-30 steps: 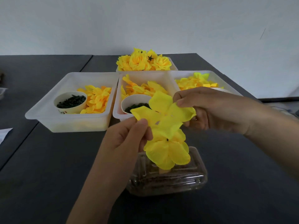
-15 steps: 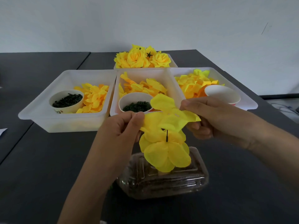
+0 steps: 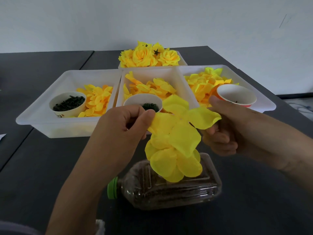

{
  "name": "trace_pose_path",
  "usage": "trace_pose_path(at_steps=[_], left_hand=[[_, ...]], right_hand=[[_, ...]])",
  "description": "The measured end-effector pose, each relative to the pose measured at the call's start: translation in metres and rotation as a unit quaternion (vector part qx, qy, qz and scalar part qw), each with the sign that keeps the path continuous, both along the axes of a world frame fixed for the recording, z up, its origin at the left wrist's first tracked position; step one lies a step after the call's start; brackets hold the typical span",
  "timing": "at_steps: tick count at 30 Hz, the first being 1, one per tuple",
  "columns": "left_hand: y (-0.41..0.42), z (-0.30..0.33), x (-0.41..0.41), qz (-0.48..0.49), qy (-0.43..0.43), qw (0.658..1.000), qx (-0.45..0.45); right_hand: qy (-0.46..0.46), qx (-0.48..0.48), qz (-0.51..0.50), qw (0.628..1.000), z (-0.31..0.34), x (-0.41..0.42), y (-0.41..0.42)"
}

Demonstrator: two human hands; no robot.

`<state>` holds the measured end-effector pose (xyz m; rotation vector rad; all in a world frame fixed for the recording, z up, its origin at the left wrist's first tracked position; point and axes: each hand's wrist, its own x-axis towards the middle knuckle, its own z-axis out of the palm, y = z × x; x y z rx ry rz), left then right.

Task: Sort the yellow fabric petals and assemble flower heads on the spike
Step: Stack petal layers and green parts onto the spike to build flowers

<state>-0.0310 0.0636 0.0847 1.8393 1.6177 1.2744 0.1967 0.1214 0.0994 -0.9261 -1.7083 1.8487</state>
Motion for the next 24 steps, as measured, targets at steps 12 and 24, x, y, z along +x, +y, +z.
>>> trace_pose_path(at_steps=[12, 24], left_hand=[[0.0036, 0.0019, 0.0007, 0.0, 0.009, 1.0, 0.011], [0.0012, -0.0008, 0.0048, -0.022, -0.123, 0.991, -0.05]], right_hand=[[-0.023, 0.084, -0.027, 0.996, 0.0007, -0.0034, -0.008], [-0.02, 0.073, -0.007, 0.997, -0.0037, -0.0061, -0.0042]])
